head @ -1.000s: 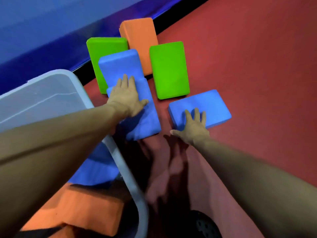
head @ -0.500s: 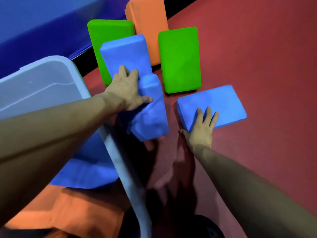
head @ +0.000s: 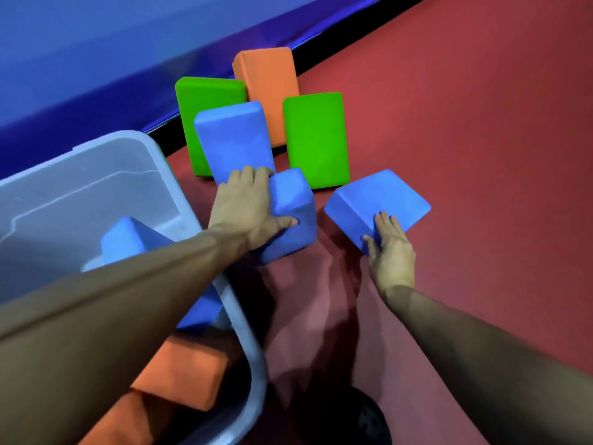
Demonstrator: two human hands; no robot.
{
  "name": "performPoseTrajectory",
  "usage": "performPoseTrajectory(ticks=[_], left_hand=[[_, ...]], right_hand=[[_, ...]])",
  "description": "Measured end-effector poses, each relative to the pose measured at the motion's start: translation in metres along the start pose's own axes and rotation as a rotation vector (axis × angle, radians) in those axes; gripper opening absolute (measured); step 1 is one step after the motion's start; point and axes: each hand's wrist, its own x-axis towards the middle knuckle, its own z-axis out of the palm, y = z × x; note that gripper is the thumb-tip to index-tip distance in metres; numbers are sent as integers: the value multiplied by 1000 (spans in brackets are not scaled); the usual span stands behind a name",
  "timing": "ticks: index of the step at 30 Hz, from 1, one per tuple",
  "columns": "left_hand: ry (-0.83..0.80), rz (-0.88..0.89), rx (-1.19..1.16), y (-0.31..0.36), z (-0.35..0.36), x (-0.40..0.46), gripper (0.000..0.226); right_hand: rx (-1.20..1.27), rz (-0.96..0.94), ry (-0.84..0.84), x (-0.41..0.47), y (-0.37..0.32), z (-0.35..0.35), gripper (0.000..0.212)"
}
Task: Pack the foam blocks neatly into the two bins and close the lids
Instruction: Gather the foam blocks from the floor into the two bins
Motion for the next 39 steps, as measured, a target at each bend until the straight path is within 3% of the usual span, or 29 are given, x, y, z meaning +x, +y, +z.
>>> performPoseTrajectory(ticks=[8, 14, 19, 25, 33, 36, 39], left_hand=[[206, -5, -25, 3, -135, -41, 94], [312, -92, -81, -51, -241, -123, 92], [392, -231, -60, -125, -290, -204, 91], [427, -540, -94, -211, -280, -276, 93], [349, -937, -494, -257, -198, -269, 88], [310, -967, -576, -264, -168, -252, 81], [269, -862, -581, -266, -143, -238, 66]], right_hand=[[125, -145, 150, -11, -94, -102, 48], [223, -339, 139, -45, -197, -154, 49], [283, -480, 48, -83, -279, -156, 48], [265, -628, -124, -119, -355, -119, 51], [36, -792, -375, -120, -378, -49, 52], [-65, -853, -472, -108, -368, -25, 52], [-127, -847, -541, -98, -357, -4, 50]])
